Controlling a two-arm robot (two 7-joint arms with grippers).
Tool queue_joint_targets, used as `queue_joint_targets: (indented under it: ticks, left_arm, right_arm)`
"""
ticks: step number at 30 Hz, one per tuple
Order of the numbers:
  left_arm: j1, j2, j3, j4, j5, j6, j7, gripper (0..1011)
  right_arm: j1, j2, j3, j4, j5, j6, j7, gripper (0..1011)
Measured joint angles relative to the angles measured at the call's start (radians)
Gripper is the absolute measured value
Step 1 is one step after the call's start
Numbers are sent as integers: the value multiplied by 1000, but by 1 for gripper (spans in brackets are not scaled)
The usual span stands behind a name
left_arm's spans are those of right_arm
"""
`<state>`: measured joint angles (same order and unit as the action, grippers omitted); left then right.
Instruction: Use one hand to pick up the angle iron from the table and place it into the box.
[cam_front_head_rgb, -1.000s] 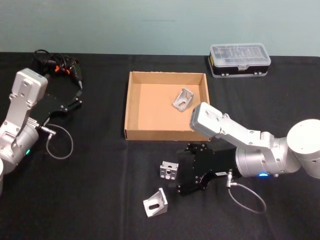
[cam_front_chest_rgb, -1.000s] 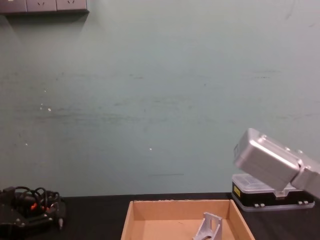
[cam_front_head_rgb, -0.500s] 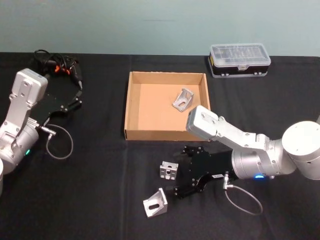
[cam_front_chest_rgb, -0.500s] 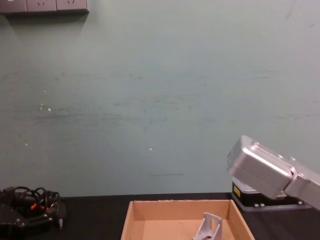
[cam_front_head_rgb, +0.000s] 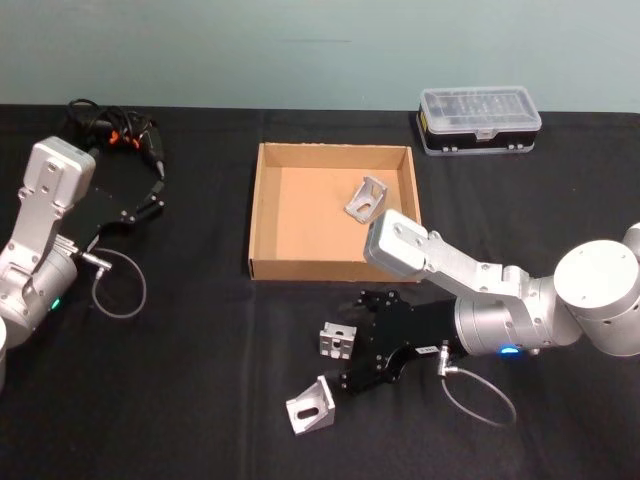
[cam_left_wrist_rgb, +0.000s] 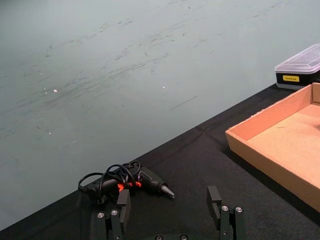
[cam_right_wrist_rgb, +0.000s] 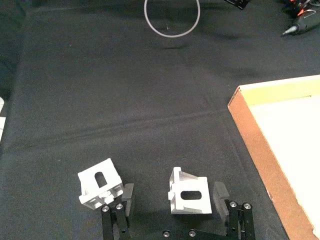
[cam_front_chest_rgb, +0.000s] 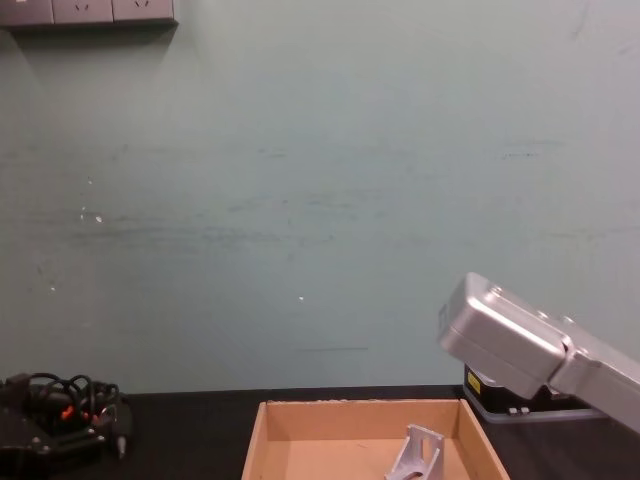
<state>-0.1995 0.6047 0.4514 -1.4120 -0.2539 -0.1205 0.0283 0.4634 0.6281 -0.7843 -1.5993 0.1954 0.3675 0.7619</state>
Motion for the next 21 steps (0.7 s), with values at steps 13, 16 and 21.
queue_joint_targets:
  ticks: [13,16,21]
  left_arm:
    - [0,0,0,0,0,0,0,1000]
    - [0,0,0,0,0,0,0,1000]
    - [0,0,0,0,0,0,0,1000]
  right_arm:
    - [10,-8,-12,13,-7,-2,8,966]
    - [12,-9,-14,16,-9,1,8,909]
    - [14,-12,-15,22,-13,7,8,773]
